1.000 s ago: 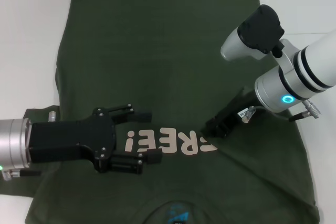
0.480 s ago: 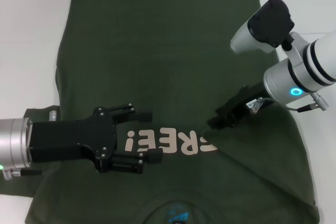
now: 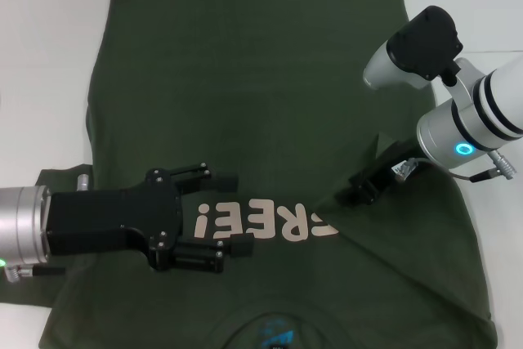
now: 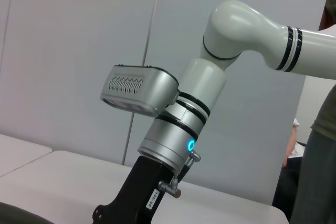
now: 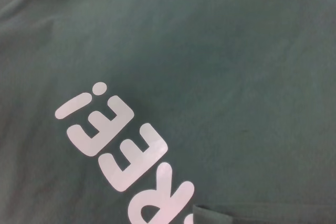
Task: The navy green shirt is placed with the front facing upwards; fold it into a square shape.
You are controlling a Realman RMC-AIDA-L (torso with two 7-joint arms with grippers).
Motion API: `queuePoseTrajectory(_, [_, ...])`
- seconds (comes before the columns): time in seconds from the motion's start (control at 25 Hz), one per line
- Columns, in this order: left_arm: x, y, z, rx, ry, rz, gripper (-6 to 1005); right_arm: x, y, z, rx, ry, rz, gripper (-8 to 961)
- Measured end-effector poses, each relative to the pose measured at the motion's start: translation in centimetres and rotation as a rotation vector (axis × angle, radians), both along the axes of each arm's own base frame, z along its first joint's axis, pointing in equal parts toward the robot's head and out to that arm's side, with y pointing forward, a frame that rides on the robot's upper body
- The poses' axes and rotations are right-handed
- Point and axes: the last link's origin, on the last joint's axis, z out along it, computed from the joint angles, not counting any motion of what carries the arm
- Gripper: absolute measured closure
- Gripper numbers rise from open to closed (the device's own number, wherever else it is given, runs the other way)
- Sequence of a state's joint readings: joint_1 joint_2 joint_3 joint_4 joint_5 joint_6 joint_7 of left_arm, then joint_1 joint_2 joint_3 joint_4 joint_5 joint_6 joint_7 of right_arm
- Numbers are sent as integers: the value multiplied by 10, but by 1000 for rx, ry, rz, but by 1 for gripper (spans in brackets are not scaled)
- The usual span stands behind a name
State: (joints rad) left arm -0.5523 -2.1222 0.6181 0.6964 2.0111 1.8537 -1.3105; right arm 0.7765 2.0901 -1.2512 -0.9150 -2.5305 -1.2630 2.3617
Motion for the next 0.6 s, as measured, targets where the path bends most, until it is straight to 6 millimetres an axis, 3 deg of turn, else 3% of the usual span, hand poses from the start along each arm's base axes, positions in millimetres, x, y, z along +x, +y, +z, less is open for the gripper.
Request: queuePoseTrajectory(0.6, [0,-1,0,-4,-3,-2,123,3,2,-12,-2,-11,-2,564])
